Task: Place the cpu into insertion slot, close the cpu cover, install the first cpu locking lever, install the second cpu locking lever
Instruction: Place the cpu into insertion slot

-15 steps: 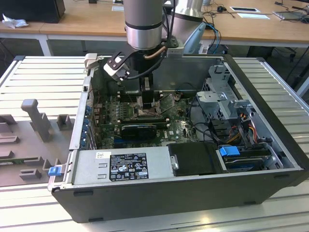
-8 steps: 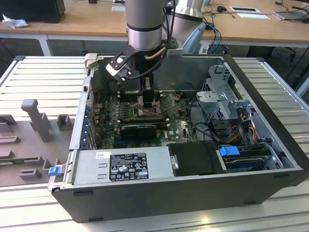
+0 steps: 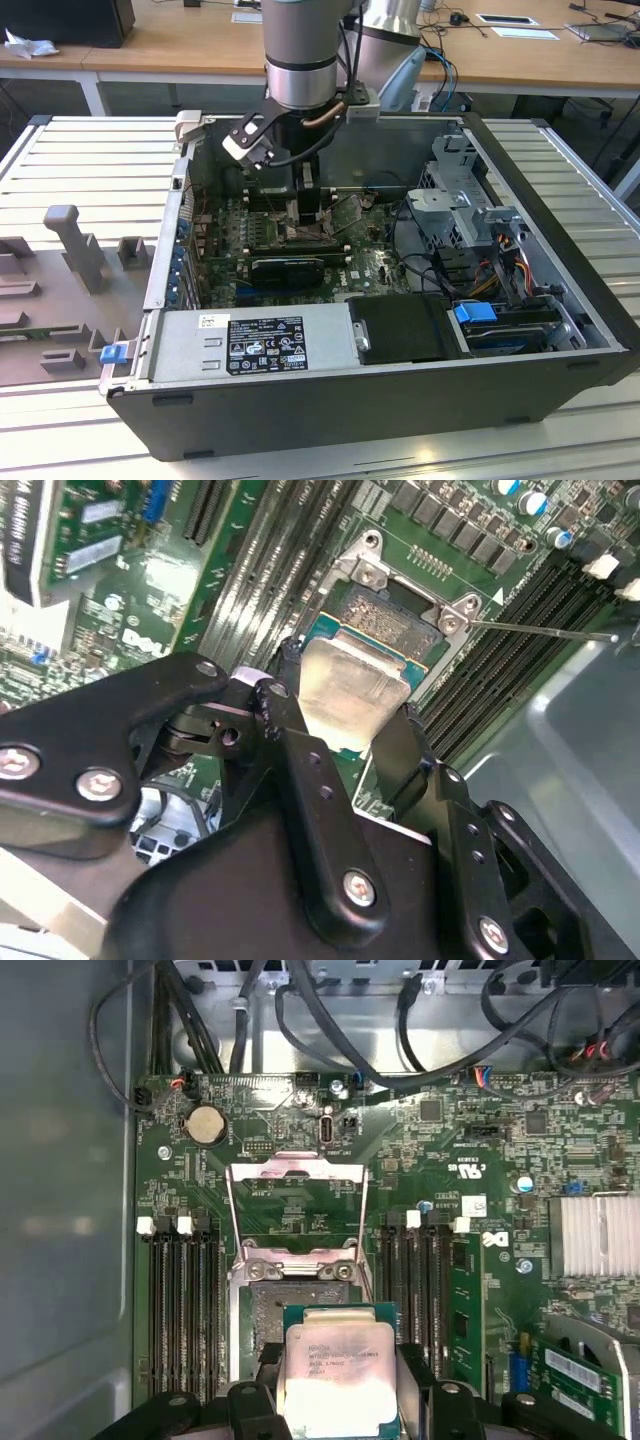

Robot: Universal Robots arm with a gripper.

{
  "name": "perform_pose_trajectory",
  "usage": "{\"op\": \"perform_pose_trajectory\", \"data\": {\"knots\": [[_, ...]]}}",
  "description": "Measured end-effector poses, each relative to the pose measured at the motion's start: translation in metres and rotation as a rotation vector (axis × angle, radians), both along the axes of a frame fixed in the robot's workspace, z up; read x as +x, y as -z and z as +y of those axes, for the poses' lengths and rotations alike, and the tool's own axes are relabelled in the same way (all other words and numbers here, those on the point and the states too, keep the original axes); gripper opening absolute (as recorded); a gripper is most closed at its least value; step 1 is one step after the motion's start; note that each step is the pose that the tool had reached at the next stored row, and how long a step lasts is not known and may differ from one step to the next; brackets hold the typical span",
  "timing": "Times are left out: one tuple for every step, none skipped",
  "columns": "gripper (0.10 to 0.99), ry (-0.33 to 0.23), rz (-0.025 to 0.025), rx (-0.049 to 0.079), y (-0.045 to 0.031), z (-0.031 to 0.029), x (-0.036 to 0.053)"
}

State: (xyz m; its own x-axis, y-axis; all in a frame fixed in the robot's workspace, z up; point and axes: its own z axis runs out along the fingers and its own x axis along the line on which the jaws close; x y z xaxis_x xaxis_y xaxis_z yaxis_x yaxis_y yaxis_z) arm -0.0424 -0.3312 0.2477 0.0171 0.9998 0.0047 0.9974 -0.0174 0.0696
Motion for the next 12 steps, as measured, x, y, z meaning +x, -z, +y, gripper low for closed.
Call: {"op": "perform_pose_trajectory", "data": {"knots": [[0.529,0.0,0.0,0.0,0.0027,0.0031,0.0002],[0.529,0.0,-0.0001,0.0,0.0046,0.0044,0.0002],[0.529,0.0,-0.0001,0.0,0.0062,0.0052,0.0003],[0.529,0.0,0.0001,0.0,0.0079,0.0054,0.0003],[0.529,0.0,-0.0001,0.0,0.0089,0.0055,0.0002],[0.529,0.0,0.0,0.0,0.0114,0.0064,0.0002],[0.529,0.0,0.0,0.0,0.0158,0.0072,0.0002],[0.529,0.005,-0.0001,0.0,0.021,0.0096,0.0002],[0.529,0.006,0.0,0.0,0.0271,0.0111,0.0003],[0.529,0.006,0.0,0.0,0.0295,0.0113,0.0003],[0.529,0.01,0.0,0.0,0.0326,0.0114,0.0002],[0.529,0.016,0.0,0.0,0.0351,0.0114,0.0003]]}}
